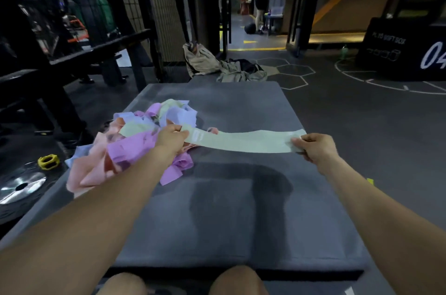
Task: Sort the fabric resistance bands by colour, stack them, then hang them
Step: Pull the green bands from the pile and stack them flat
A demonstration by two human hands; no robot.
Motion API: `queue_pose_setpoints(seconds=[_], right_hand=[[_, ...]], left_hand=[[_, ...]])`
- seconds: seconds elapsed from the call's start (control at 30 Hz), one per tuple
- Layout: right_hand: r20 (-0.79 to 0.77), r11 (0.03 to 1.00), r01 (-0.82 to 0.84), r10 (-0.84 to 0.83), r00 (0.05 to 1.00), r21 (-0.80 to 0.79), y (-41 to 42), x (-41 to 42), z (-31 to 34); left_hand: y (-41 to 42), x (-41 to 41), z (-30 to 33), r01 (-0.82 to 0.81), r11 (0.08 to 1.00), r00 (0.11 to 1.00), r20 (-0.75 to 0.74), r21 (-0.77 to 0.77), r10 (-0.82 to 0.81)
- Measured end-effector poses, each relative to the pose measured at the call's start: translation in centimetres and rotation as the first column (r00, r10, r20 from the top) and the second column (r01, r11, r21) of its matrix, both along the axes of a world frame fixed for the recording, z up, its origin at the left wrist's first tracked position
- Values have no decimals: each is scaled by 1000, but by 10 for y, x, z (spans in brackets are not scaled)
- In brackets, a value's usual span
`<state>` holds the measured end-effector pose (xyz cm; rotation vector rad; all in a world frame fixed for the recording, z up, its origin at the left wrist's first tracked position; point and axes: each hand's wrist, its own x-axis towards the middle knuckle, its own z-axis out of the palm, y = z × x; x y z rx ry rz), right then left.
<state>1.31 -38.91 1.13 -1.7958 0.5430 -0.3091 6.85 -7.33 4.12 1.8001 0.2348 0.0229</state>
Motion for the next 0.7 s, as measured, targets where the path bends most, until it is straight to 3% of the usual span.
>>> queue_pose_setpoints(seconds=[0.33,0.47,0.6,0.7], right_hand=[[-9,978,83,-86,996,-194,-64,70,-14],[0,949,150,-156,988,-277,-81,94,-21],[-6,929,174,-186,982,-327,-86,112,-36],[-12,903,161,-181,983,-398,-89,120,-49]], left_hand=[[-88,88,-25,-8,1000,998,-68,25,9],[-106,112,-39,-51,970,998,-9,239,55],[-112,130,-50,-16,863,1000,-4,505,21],[-111,140,-62,15,790,1000,0,613,-19]])
